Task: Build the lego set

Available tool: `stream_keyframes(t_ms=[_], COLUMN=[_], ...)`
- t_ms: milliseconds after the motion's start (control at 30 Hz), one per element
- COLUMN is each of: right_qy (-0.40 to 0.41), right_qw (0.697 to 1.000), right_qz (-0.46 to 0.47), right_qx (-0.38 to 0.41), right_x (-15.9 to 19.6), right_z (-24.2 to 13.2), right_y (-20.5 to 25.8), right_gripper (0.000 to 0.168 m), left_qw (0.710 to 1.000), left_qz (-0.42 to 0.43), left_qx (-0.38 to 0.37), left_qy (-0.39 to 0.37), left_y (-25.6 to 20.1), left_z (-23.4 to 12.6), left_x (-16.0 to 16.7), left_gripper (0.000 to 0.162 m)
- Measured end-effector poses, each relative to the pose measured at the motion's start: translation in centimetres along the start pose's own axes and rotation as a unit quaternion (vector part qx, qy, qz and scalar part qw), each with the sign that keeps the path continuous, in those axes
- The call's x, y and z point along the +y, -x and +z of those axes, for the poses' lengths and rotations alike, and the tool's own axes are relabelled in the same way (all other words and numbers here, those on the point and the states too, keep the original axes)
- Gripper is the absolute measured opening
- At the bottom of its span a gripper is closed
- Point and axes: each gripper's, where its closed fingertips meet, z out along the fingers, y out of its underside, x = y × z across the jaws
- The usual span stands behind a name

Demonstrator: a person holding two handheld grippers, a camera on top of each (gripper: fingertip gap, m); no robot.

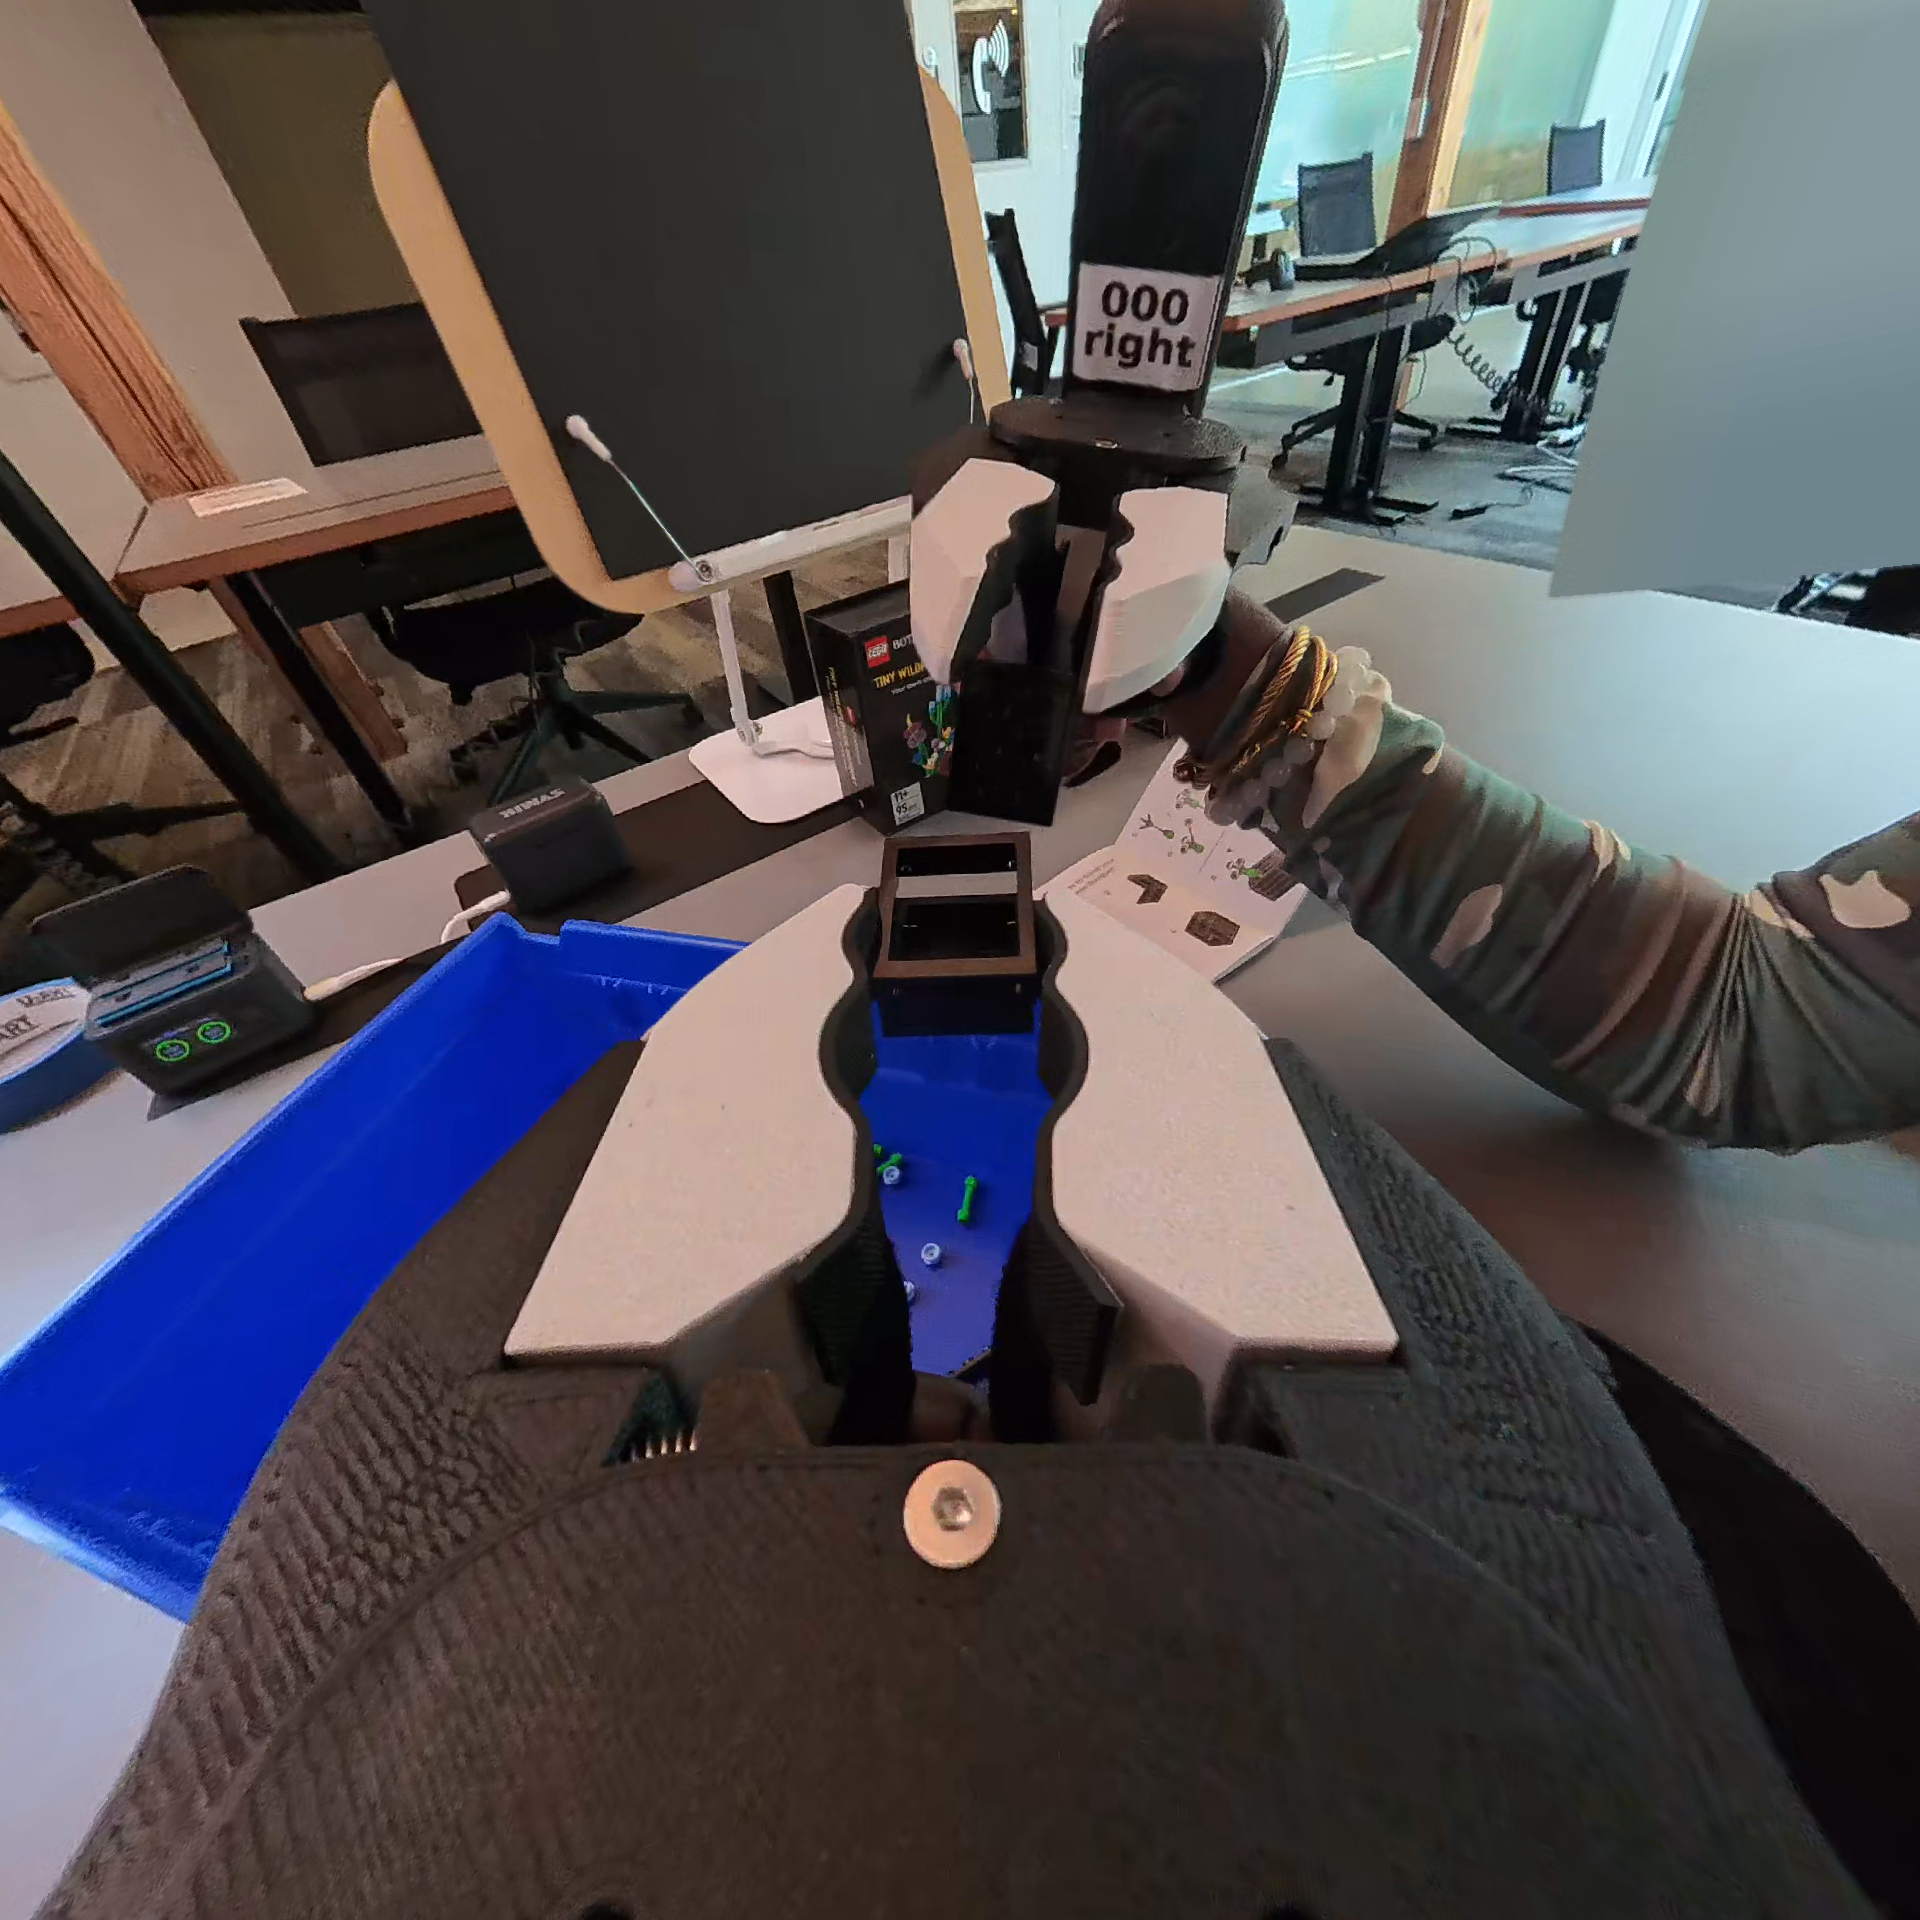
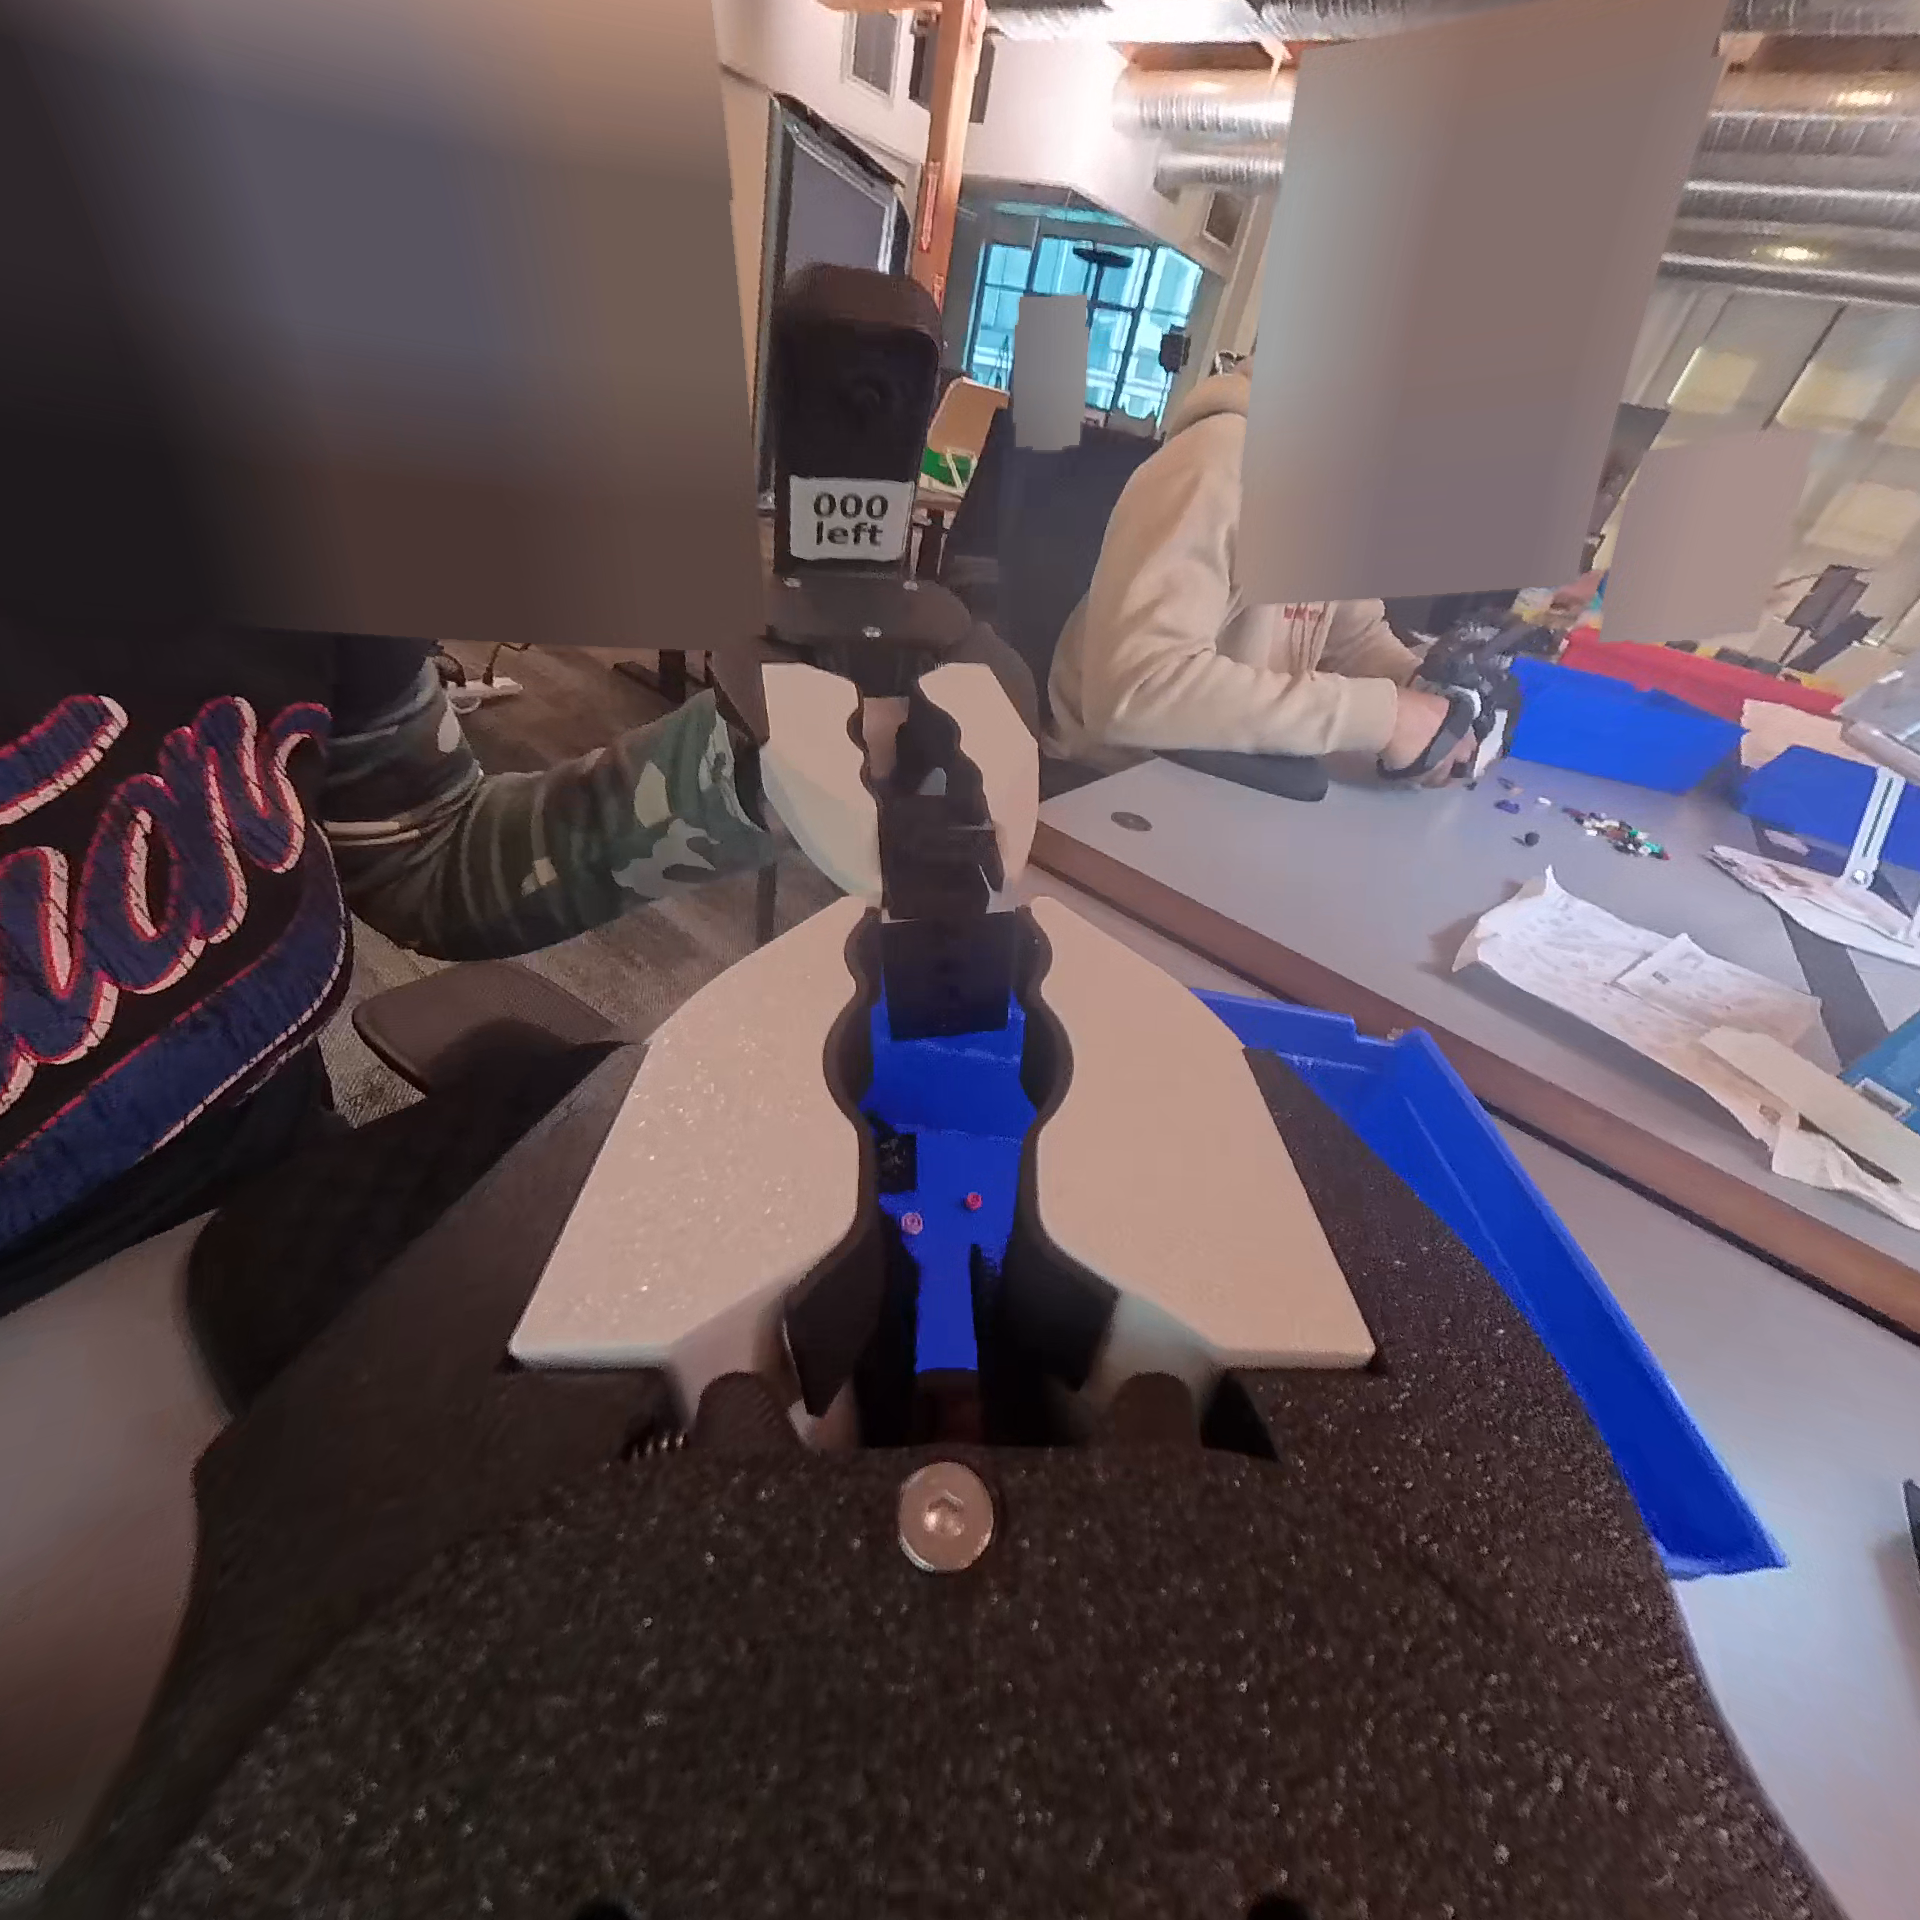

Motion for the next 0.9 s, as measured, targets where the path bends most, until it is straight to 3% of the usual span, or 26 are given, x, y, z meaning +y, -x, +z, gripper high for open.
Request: stream_keyframes(t_ms=[267, 367, 533, 900], right_qy=[0.194, 0.17, 0.041, 0.047], right_qw=[0.978, 0.982, 0.998, 0.997], right_qz=[0.073, 0.081, 0.042, 0.034], right_qx=[0.014, 0.008, -0.031, -0.051], right_x=[7.7, 7.0, 1.6, 2.0], right_z=[2.6, 3.4, 4.2, 5.3], right_y=[-1.4, -1.5, 0.1, 0.7], right_gripper=[0.025, 0.043, 0.035, 0.029], left_qw=[0.998, 0.998, 0.997, 0.995], left_qz=[-0.029, -0.032, -0.04, -0.066], left_qx=[0.003, -0.004, -0.006, -0.001], left_qy=[-0.054, -0.055, -0.061, -0.075], left_y=[0.1, 0.2, 0.3, 0.0], left_z=[-1.3, -1.4, -1.3, -0.8], left_x=[-0.9, -0.6, -0.4, -0.6], left_gripper=[0.028, 0.027, 0.028, 0.027])
